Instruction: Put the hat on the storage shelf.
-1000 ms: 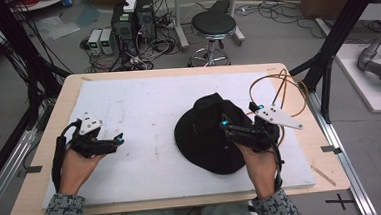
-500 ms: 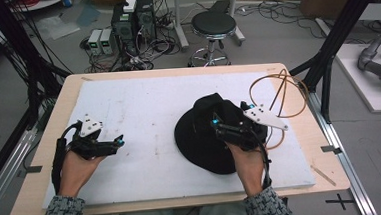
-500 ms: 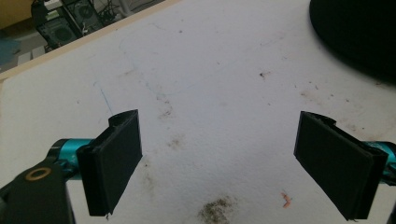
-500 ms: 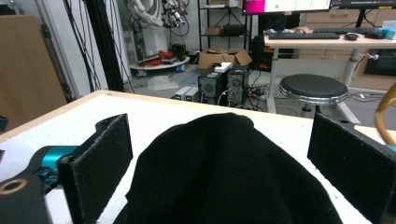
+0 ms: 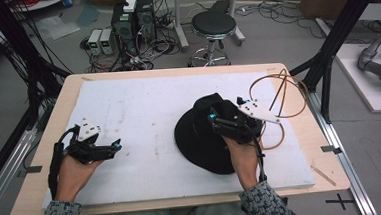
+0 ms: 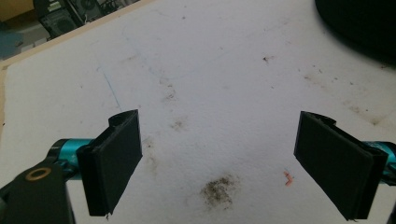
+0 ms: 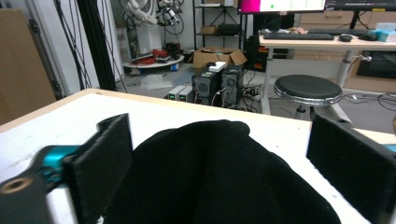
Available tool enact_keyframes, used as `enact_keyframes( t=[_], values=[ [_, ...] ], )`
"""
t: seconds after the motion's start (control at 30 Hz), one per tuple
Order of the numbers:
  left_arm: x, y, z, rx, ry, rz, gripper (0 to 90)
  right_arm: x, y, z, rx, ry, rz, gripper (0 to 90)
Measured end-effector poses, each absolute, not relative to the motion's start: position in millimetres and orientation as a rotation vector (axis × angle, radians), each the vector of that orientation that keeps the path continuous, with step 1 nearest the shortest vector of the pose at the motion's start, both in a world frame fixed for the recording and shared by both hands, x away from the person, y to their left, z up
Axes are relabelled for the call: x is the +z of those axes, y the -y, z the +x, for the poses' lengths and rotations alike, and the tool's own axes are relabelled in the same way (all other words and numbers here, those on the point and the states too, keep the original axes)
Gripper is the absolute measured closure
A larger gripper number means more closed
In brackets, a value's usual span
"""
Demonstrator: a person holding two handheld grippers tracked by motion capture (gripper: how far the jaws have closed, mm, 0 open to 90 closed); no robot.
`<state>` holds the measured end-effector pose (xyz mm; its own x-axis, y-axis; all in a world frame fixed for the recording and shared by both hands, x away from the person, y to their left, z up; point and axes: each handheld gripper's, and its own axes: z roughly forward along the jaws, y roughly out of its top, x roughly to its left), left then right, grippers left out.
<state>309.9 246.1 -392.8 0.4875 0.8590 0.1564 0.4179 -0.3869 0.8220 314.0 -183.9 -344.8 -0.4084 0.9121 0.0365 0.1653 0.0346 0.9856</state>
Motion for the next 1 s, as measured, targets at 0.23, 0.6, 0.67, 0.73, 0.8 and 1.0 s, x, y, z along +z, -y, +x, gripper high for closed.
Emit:
enact_keyframes(
  t=[0.23, 0.6, 0.67, 0.73, 0.8, 1.0],
  values=[
    [-393.6, -250.4, 306.2, 0.762, -1.063, 1.998, 15.4, -347.6, 179.2, 320.7, 1.417, -1.681, 1.087, 14.4],
    [-393.9, -256.1, 302.9, 0.769, -1.076, 1.990, 15.4, -355.0, 179.7, 327.7, 1.398, -1.676, 1.119, 21.4],
    [-393.8, -256.3, 302.5, 0.770, -1.078, 1.990, 15.4, -357.1, 179.9, 328.6, 1.388, -1.682, 1.116, 23.1],
    [-393.8, -256.1, 302.5, 0.771, -1.077, 1.987, 15.4, -357.5, 180.3, 328.8, 1.385, -1.676, 1.114, 25.8],
    [-394.0, -256.2, 302.3, 0.772, -1.078, 1.989, 15.4, -357.5, 180.5, 328.7, 1.380, -1.676, 1.111, 28.3],
    [-395.1, -255.5, 302.8, 0.769, -1.079, 1.993, 15.4, -359.2, 180.6, 327.8, 1.346, -1.687, 1.091, 39.4]
  ],
)
